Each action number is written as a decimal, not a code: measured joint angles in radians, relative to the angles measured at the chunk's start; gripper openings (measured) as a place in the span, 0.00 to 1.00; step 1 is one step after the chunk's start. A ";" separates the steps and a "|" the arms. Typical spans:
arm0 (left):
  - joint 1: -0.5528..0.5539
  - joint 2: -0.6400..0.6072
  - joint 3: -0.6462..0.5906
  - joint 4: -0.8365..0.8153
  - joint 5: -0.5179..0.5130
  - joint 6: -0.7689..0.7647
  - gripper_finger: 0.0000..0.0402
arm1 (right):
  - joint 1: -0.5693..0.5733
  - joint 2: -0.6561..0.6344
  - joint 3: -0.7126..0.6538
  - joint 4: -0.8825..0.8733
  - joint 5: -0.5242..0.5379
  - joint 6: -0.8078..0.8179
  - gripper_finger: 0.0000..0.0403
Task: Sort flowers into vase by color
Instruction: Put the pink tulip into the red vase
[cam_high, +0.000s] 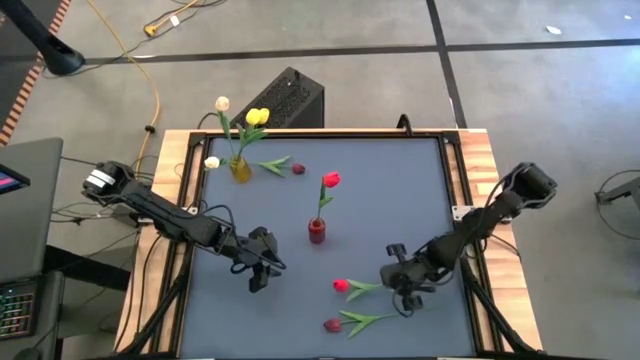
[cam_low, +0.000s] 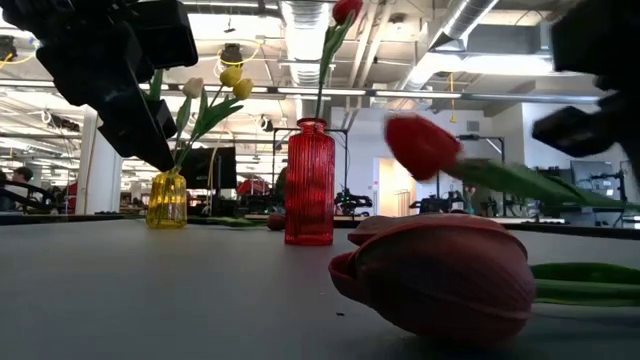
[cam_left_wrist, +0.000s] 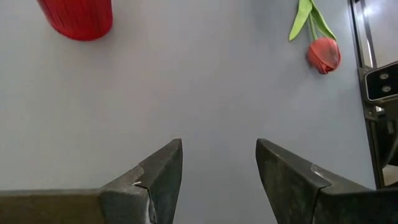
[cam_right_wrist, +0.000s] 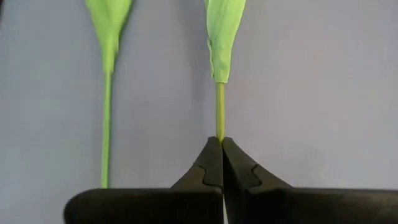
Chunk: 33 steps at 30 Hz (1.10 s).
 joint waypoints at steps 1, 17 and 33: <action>0.000 0.000 0.000 0.000 0.000 0.001 0.48 | -0.003 -0.007 0.000 0.019 0.010 -0.001 0.04; 0.000 0.000 0.000 0.070 0.000 -0.009 0.48 | -0.135 -0.315 0.004 0.575 0.379 -0.269 0.05; -0.037 -0.417 0.001 -0.137 -0.301 0.003 0.48 | -0.334 -0.022 0.050 1.383 0.184 -0.699 0.05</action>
